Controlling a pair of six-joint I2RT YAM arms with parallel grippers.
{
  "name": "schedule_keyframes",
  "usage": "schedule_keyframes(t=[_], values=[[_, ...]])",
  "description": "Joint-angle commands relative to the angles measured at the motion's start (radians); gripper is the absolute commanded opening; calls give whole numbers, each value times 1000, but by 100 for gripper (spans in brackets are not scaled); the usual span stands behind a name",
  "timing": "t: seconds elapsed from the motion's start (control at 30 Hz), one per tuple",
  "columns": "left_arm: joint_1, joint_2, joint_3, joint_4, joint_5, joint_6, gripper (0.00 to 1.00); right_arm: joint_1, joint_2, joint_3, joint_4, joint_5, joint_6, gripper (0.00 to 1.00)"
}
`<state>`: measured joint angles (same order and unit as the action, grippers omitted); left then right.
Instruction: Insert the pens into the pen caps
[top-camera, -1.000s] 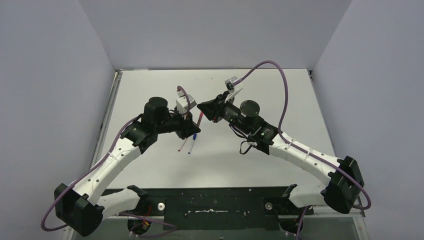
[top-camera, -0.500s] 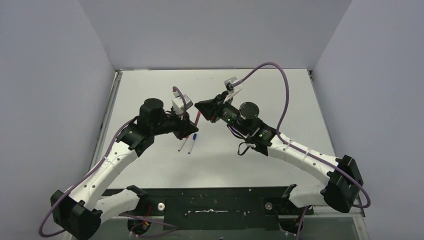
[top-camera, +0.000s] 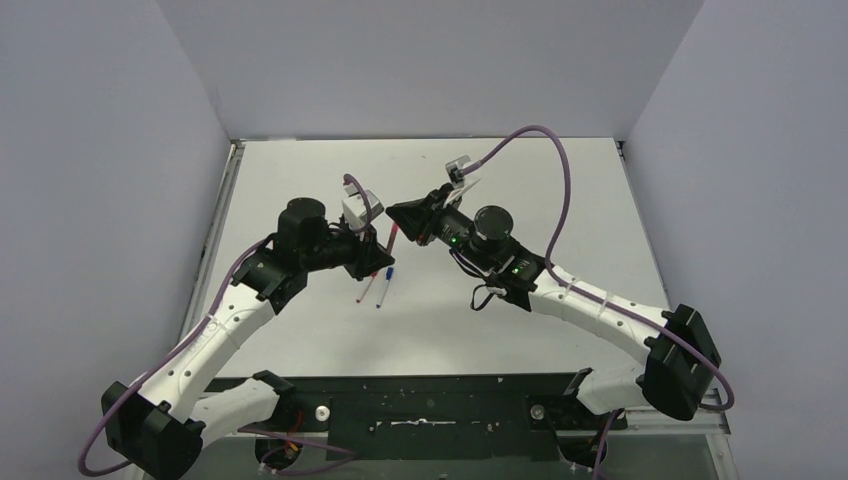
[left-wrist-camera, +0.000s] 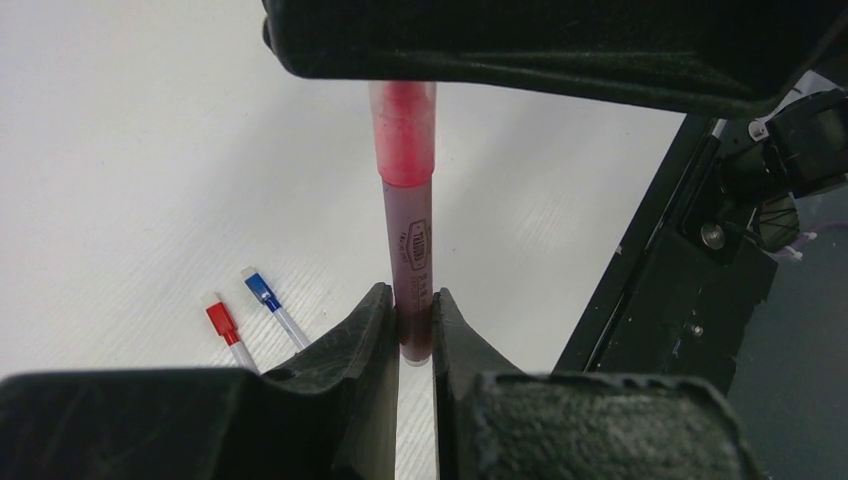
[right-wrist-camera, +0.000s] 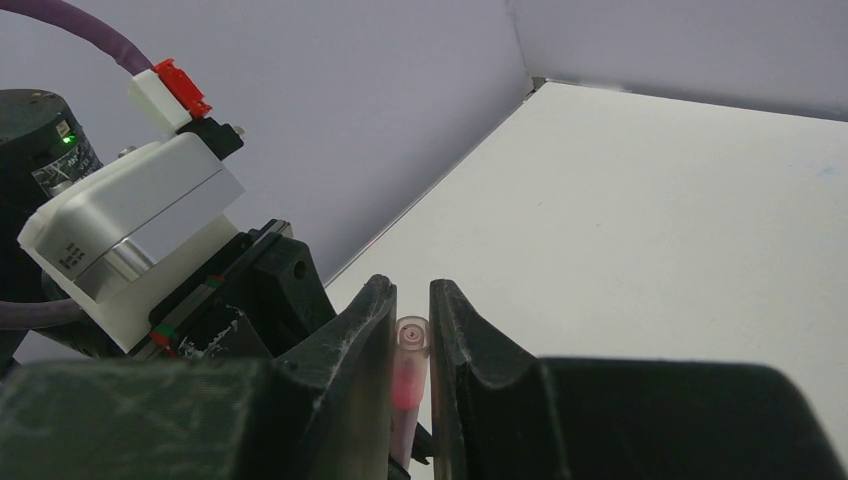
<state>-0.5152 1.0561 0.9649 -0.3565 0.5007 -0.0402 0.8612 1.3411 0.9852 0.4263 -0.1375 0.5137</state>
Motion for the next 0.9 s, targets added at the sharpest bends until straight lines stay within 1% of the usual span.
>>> schedule_keyframes(t=[0.0, 0.23, 0.57, 0.87], values=[[18, -77, 73, 398, 5, -3, 0, 72, 77, -78, -272, -143, 13, 0], [25, -79, 74, 403, 13, -1, 0, 82, 100, -87, -291, -145, 9, 0], [30, -85, 79, 432, 16, -7, 0, 100, 126, -116, -274, -151, 26, 0], [51, -87, 80, 478, 33, -42, 0, 101, 127, -130, -274, -154, 28, 0]])
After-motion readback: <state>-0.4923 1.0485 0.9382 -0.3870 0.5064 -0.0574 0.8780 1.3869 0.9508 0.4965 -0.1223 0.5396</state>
